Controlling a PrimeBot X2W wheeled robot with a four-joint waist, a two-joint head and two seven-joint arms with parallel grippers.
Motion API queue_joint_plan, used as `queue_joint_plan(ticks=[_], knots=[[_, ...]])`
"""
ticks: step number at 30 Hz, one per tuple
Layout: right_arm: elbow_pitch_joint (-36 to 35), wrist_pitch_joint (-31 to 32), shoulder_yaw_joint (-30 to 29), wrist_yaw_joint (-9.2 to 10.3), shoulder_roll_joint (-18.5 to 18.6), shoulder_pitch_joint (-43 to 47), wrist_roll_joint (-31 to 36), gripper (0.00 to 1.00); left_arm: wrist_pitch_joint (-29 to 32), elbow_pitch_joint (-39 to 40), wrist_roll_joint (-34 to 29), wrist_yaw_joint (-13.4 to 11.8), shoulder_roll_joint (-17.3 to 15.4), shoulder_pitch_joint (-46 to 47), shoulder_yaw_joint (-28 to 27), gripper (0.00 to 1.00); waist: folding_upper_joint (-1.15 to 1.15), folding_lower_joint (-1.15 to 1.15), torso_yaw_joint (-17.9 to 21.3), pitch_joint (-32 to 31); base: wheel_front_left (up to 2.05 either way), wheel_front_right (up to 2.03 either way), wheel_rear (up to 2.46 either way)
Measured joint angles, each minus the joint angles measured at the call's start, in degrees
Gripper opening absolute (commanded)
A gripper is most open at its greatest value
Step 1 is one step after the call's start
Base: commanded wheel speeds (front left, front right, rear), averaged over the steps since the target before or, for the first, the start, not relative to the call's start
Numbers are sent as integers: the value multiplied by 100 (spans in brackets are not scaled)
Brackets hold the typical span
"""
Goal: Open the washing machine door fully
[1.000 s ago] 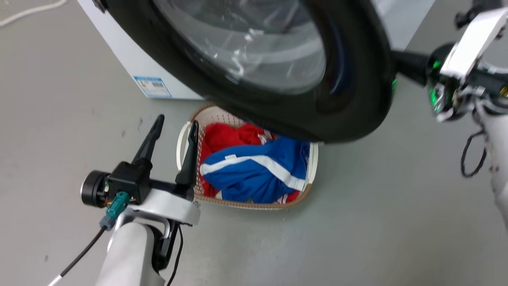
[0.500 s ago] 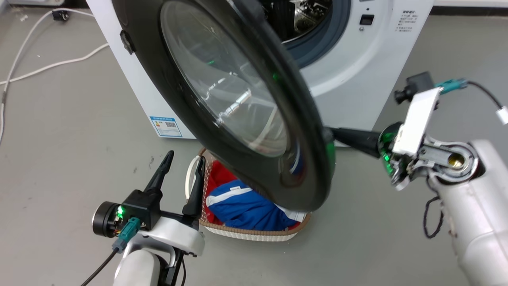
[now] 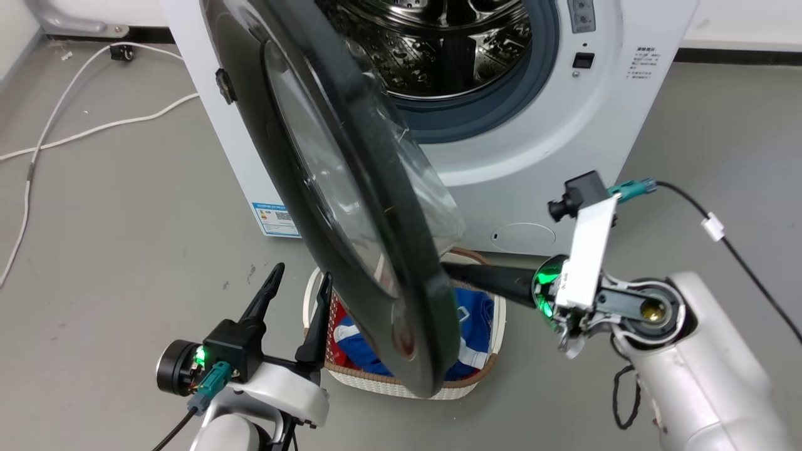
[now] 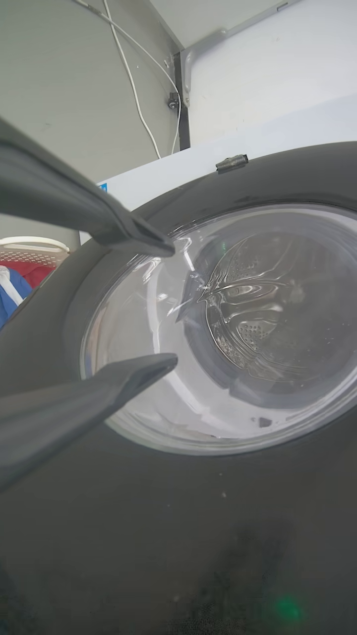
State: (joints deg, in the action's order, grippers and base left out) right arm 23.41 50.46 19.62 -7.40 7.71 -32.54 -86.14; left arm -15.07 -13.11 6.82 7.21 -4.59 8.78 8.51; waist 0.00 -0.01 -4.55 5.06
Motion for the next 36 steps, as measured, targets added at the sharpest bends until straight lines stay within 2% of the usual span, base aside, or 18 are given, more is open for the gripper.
queue_joint_plan(ticks=[9, 13, 24, 28, 29, 30, 31, 32, 33, 36], knots=[[-279, -187, 137, 0, -203, 383, 155, 0, 0, -101, 80, 11, -23, -65, 111, 100, 0, 0, -55, -195, 0, 0, 0], [-469, -543, 9, 0, -241, 566, 274, 0, 0, -135, 104, 11, -42, -114, 142, 100, 0, 0, -44, -293, 0, 0, 0], [-1346, -2706, -992, 0, -215, 1310, 938, 0, 0, -133, 163, -22, -113, -182, 86, 100, 0, 0, 175, -405, 0, 0, 0], [-1616, -3629, -1374, 0, -102, 1751, 1445, 0, 0, -131, 194, -41, -140, -220, 68, 100, 0, 0, 236, -472, 0, 0, 0], [-1684, -3861, -1443, 0, -49, 1871, 1635, 9, 0, -130, 196, -46, -144, -241, 66, 100, 0, 1, 244, -491, 0, 0, 0], [-1746, -4096, -1525, 0, -10, 1997, 1831, 33, 0, -131, 201, -63, -149, -259, 60, 100, 0, 1, 251, -509, 0, 0, 0], [-1798, -4298, -1601, 0, 0, 2117, 1961, 51, 0, -131, 201, -65, -162, -273, 54, 100, 0, 1, 261, -525, 0, 0, 0], [-1841, -4453, -1668, 0, -5, 2247, 2067, 86, 0, -127, 202, -66, -174, -286, 47, 100, 0, 0, 271, -539, 0, 0, 0], [-1889, -4599, -1719, 0, -7, 2390, 2198, 100, 0, -124, 203, -68, -180, -300, 42, 100, 0, 1, 280, -554, 0, 0, 0], [-2025, -5005, -1848, 0, 21, 2750, 2772, 100, 0, -120, 216, -78, -212, -355, 24, 100, 0, 1, 314, -596, 0, 0, 0]])
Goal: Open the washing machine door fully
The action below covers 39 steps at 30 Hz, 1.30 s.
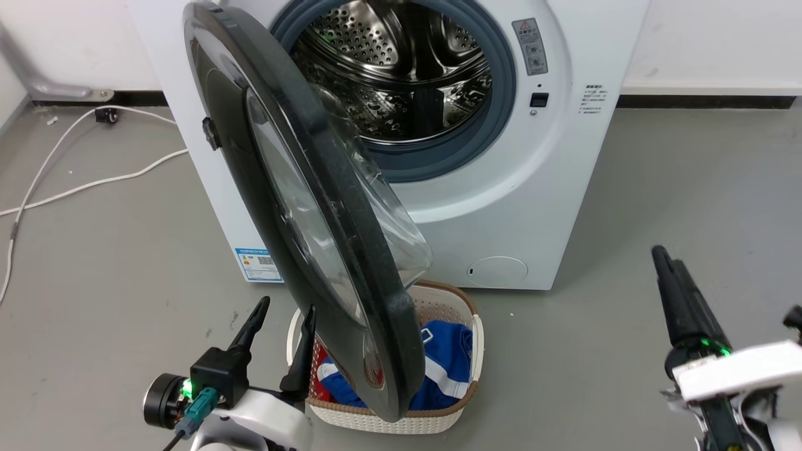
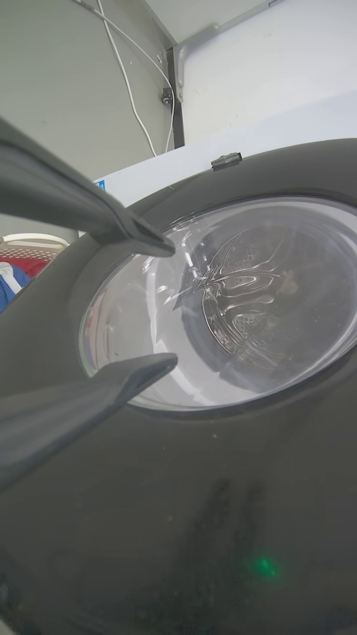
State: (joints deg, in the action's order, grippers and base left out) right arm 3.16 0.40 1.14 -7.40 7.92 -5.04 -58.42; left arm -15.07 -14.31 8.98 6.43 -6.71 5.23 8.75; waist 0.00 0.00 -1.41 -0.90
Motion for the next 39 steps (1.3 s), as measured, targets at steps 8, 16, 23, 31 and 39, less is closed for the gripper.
queue_joint_plan(ticks=[8, 16, 23, 31, 39], knots=[[-437, -720, -405, -1, -30, 580, 2030, 100, 0, 4, 27, -43, -93, -108, -21, 100, 0, 0, 88, -83, 0, 0, 0], [-976, -471, -703, -9, -148, 790, 4162, 100, 21, 67, 37, -89, -164, -140, 11, 100, 0, 0, 92, -124, 0, 0, 0], [-784, -335, -426, -9, -323, 1061, 4852, 100, 29, 113, 41, -140, -164, -139, 80, 100, 0, 0, 21, -102, 0, 0, 0], [-517, -492, -309, -9, -404, 1191, 5044, 100, 35, 127, 80, -191, -187, -140, 91, 100, 0, 0, 43, -98, 0, 0, 0], [-436, -519, -269, -9, -405, 1096, 5059, 100, 60, 136, 137, -223, -189, -172, 120, 100, 0, 0, 41, -103, 0, 0, 0]])
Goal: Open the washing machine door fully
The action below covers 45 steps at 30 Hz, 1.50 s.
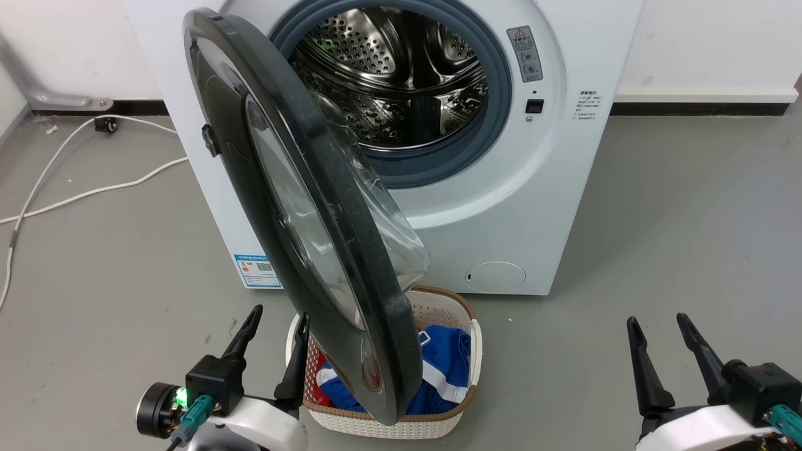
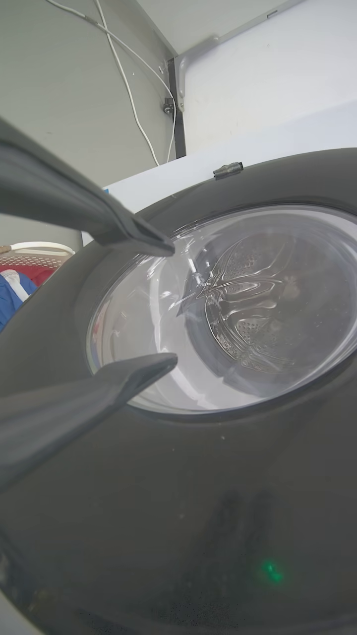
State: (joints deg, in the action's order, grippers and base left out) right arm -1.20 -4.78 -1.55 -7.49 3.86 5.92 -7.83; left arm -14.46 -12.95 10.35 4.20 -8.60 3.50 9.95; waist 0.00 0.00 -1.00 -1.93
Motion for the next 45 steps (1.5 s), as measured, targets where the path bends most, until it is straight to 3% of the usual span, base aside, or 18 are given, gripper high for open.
queue_joint_plan(ticks=[5, 7, 19, 29, 36, 45], knots=[[30, -15, 1, 0, 1, -40, -4, 100, 10, 22, 52, -36, -16, -3, -1, 100, 0, 0, -21, 7, 0, 0, 0], [35, -19, -11, 0, 0, -48, -19, 100, 24, 54, 92, -34, -15, -8, 5, 0, 0, 0, -29, 11, 0, 0, 0], [29, -21, 9, 0, -14, -100, 87, 100, 211, 448, 189, -127, -197, 31, -110, 0, 0, 0, -75, 55, 0, 0, 0], [-35, 11, -77, 0, -36, -98, 137, 100, 272, 1880, 130, -325, -376, 602, -312, 0, 0, 0, -171, 98, 0, 0, 0], [-88, 74, -157, 0, -47, -97, 179, 100, 346, 2973, -31, -370, -256, 1234, -71, 0, 0, 0, -255, 118, 0, 0, 0], [-98, 129, -147, 0, -57, -91, 178, 100, 688, 3577, -38, -209, 169, 1646, 809, 0, 0, 0, -247, 110, 0, 0, 0]])
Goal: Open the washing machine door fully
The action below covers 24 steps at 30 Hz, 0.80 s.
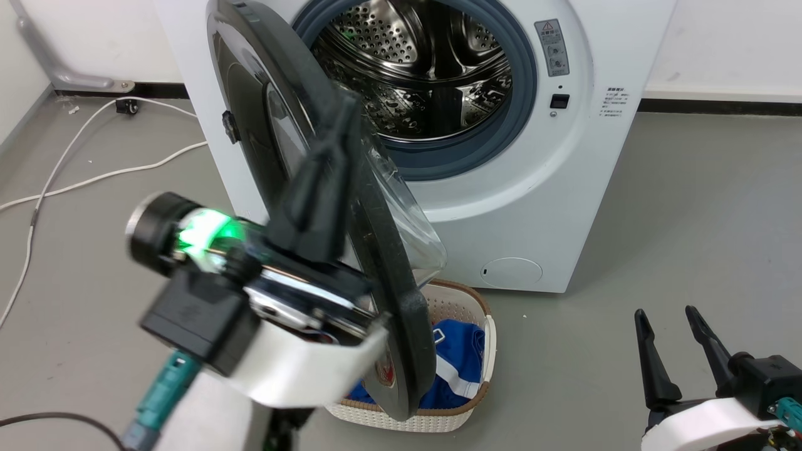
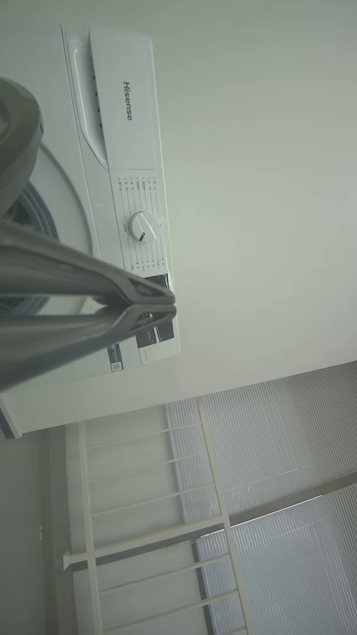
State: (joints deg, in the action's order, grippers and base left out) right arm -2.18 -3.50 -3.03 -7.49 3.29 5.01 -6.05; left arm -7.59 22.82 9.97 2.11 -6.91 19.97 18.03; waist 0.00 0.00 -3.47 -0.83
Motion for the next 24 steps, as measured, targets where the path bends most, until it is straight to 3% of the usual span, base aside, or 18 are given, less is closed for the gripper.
queue_joint_plan(ticks=[11, 18, 24], knots=[[55, 1, -63, 0, -9, 60, -86, 100, 713, -24, 379, 294, 155, -478, 1362, 0, 0, 0, -36, 24, 0, 0, 0], [120, 1, -77, 0, -16, 63, -104, 100, 1190, -393, 709, 404, 91, -970, 2196, 0, 0, 0, -92, 55, 0, 0, 0], [187, -2, -51, 0, -22, 49, -134, 100, 1377, -826, 907, 446, -67, -1294, 2577, 0, 0, 0, -82, 96, 0, 0, 0]])
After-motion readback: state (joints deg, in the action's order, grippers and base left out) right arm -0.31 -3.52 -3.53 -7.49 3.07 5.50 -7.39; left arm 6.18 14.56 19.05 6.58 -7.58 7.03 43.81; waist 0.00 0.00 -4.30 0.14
